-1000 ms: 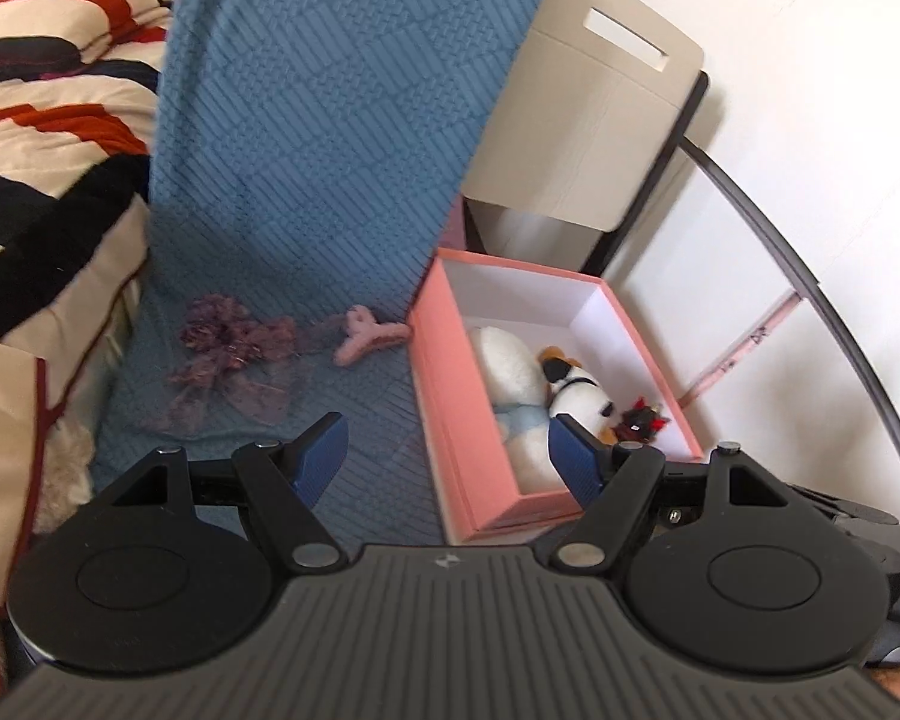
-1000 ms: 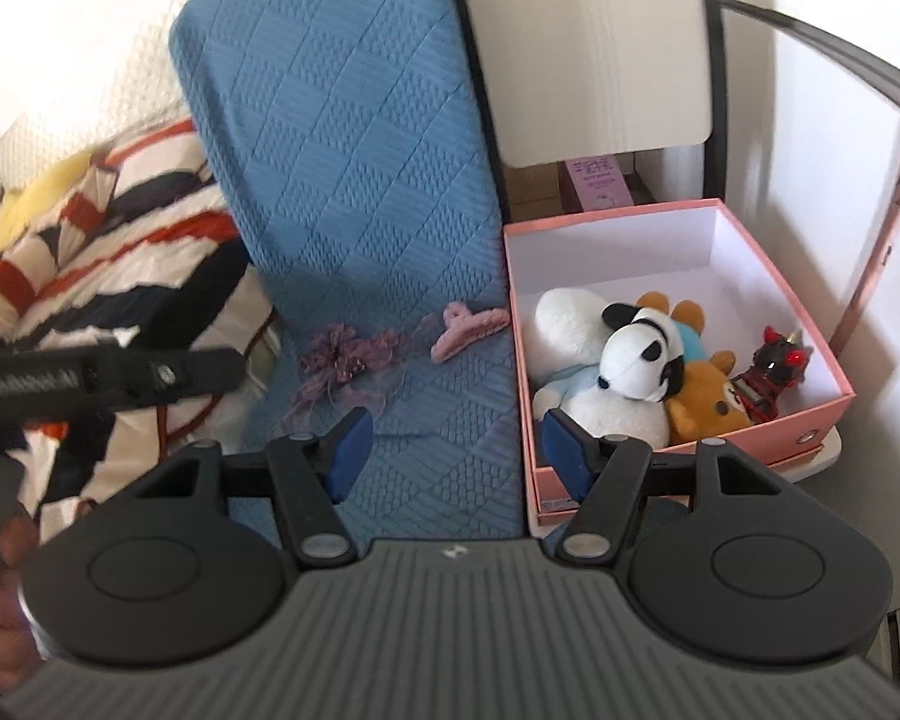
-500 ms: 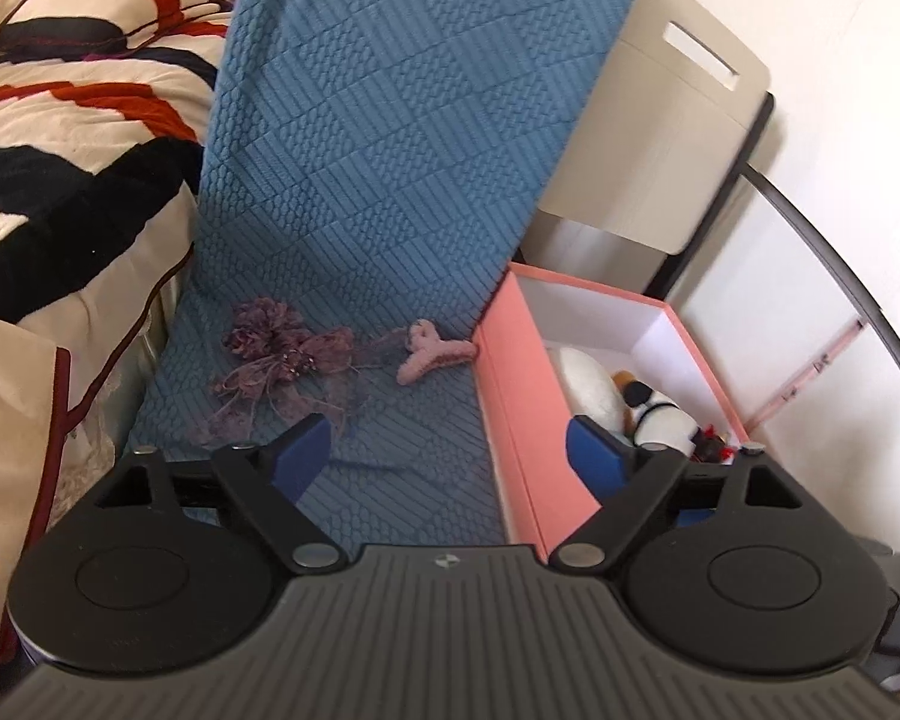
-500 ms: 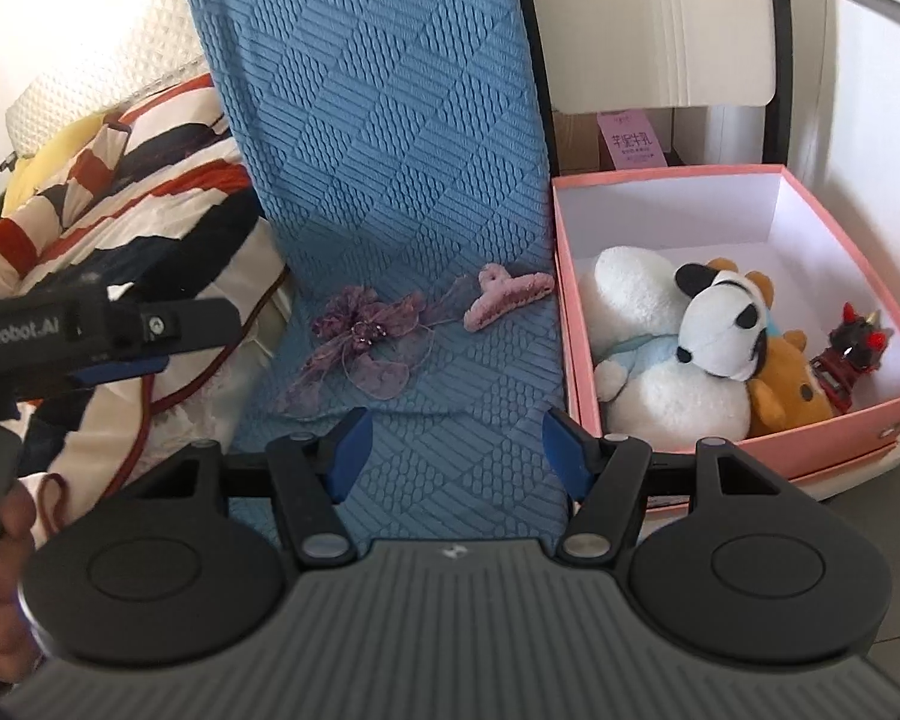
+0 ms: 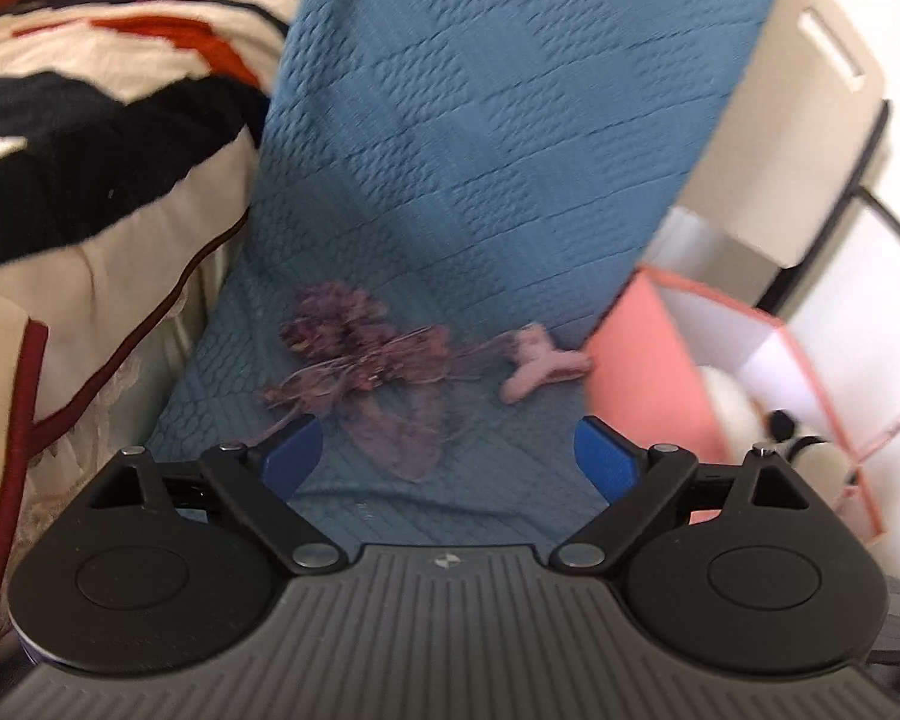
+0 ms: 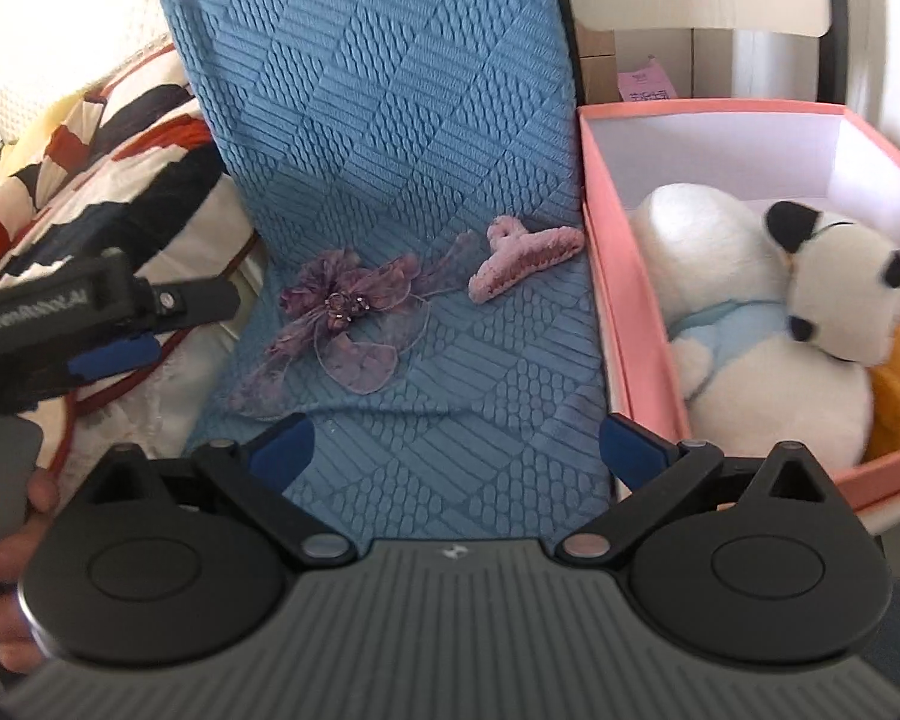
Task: Organize objects
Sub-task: 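Withdraw both tools from the box back toward the cushion, then grasp the purple scrunchie with the left tool while the right tool grasps the pink claw clip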
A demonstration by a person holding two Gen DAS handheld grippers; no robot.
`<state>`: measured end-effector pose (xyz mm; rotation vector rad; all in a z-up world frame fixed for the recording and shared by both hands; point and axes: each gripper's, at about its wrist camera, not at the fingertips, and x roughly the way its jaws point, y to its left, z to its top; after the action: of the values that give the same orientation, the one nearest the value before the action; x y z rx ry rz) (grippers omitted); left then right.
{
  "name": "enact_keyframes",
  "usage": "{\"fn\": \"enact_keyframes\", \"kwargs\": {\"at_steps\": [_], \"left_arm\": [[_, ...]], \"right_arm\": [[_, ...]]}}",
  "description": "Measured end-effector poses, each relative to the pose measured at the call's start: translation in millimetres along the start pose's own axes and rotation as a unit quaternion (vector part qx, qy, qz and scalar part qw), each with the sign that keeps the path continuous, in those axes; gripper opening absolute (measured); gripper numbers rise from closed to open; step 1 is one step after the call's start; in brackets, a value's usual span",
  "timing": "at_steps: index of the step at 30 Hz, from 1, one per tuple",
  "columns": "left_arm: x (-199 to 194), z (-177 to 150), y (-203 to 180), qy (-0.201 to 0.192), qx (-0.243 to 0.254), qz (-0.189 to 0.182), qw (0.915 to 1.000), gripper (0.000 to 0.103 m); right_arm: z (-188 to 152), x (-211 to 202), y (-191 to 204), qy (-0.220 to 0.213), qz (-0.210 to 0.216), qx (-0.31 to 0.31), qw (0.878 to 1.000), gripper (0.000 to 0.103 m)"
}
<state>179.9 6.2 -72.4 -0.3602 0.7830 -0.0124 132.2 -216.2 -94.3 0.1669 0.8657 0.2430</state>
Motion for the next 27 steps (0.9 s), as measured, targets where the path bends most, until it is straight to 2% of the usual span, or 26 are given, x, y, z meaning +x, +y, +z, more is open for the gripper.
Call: {"fn": "enact_keyframes", "kwargs": {"at_steps": [7,9,11,15,19,23,27], "left_arm": [[39,5,23,0.009,-0.010,0.015,0.9998,0.094],[51,9,27,0.031,-0.022,0.021,0.9990,0.094],[58,10,33,0.038,-0.040,0.008,0.9985,0.094],[70,15,34,0.027,-0.035,0.018,0.9989,0.094],[88,23,44,0.037,-0.047,0.016,0.9981,0.094],[105,36,59,0.052,-0.079,-0.010,0.9954,0.094],[125,49,58,0.055,-0.058,0.025,0.9965,0.094]], "right_arm": [[6,39,3,-0.013,0.001,-0.010,1.000,0.103],[9,46,3,-0.022,0.002,-0.012,1.000,0.103],[12,50,3,-0.034,0.004,-0.007,0.999,0.103],[16,57,2,-0.040,0.004,-0.012,0.999,0.103],[27,71,6,-0.037,0.000,-0.020,0.999,0.103],[41,91,9,-0.032,0.001,-0.018,0.999,0.103],[51,107,9,-0.023,0.001,-0.015,1.000,0.103]]}}
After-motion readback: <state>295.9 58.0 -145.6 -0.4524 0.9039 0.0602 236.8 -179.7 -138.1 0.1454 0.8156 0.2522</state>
